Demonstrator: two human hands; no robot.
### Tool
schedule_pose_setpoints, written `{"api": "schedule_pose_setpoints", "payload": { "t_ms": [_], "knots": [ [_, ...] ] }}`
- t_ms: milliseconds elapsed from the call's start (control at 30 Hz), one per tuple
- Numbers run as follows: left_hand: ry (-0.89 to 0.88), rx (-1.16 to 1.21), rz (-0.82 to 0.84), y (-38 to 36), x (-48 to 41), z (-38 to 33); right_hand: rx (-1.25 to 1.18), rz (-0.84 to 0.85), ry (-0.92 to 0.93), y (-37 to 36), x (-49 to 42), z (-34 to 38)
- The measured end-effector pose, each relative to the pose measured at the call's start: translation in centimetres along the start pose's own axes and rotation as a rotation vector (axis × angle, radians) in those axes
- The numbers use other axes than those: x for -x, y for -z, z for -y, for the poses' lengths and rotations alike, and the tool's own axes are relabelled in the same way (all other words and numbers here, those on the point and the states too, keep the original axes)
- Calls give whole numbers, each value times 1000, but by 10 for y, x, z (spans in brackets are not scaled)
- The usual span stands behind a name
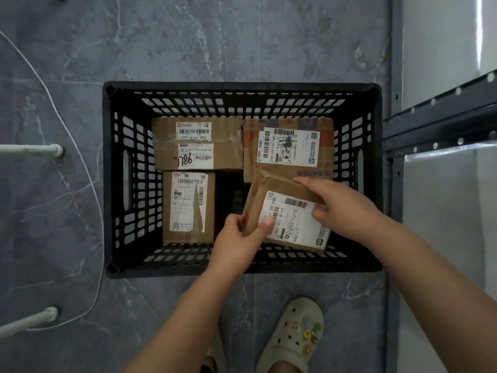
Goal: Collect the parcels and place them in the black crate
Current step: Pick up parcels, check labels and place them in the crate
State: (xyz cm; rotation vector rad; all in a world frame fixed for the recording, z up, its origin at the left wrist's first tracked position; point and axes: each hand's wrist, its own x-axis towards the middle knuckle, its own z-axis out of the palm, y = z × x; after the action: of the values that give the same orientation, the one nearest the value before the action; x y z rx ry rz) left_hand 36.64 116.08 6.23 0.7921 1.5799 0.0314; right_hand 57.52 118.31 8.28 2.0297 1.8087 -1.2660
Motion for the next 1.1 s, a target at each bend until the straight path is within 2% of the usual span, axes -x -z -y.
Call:
{"api": "schedule_pose_setpoints", "payload": {
  "t_ms": [67, 167, 267, 333, 400, 467, 533, 633, 833, 967, 1100],
  "knots": [
    [65, -143, -42, 0, -5, -3, 8, 87, -7, -8, -11, 4],
    [87, -522, -2, 7, -19, -2, 45, 136, -3, -31, -28, 7],
    [134, -612, 61, 10, -34, 5, 20, 43, -24, -55, -38, 9],
    [144, -611, 71, 10, -44, 7, -154, -163, -114, -69, -39, 7],
    [141, -600, 118, 8, -54, 8, -392, -352, -343, -81, -40, 1],
    [135, -570, 232, 5, -61, 11, -670, -404, -590, -88, -42, -6],
    [127, -562, 309, 3, -65, 13, -864, -371, -689, -95, -43, -11],
    [96, -507, 284, 3, -71, 16, -968, -386, -613, -98, -45, -17],
    [101, -475, 243, 6, -72, 11, -942, -324, -548, -92, -43, -15],
    [-47, -327, 106, 13, -56, -19, -961, -339, -552, -67, -28, -4],
    [-204, -259, -19, 28, -18, -70, -1033, -317, -458, -18, -3, 20]
  ]
}}
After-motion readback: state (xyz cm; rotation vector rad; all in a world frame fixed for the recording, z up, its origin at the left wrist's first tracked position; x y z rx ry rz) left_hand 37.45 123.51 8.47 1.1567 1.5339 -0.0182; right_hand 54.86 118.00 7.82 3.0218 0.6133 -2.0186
